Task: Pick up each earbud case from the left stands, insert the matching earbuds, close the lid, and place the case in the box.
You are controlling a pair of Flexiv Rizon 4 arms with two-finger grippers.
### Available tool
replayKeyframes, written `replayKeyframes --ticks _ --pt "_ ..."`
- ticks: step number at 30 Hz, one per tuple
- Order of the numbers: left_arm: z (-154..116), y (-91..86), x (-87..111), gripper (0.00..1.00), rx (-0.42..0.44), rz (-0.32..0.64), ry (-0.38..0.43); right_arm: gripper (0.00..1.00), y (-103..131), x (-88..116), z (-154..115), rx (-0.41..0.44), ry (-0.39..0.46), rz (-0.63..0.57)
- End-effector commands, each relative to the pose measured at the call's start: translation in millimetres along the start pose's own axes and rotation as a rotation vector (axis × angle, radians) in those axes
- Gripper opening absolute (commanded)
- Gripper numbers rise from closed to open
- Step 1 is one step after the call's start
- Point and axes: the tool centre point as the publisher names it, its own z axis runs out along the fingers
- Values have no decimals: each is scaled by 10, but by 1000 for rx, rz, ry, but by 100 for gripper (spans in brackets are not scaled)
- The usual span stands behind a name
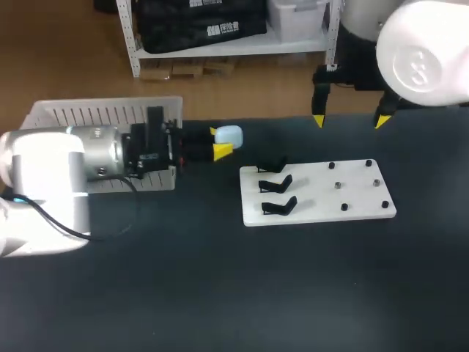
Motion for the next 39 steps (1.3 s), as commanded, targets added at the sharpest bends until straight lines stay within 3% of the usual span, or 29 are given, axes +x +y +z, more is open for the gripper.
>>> replayKeyframes --ticks 1,7,15,26,27,28,29,30,39 --pt "-558 90 -104 0 -195 -1 60 100 -12 45 6 -1 -62 2" --pt "-1069 519 -16 0 -344 -35 221 100 -12 45 6 -1 -62 2" --pt "-1410 843 88 0 -454 -64 314 100 -12 45 6 -1 -62 2" --pt "-1828 1004 155 0 -571 -79 394 100 -12 45 6 -1 -62 2" --pt "-1855 1017 144 27 -587 -79 389 100 -12 45 6 -1 -62 2" --pt "-1868 1023 135 44 -594 -78 386 100 -12 45 6 -1 -62 2" --pt "-1878 1027 126 83 -596 -77 386 100 -12 45 6 -1 -62 2" --pt "-1887 1029 114 100 -601 -71 383 100 -12 45 6 -1 -62 2" --pt "-1912 974 -13 100 -613 -29 356 100 -12 45 6 -1 -62 2"
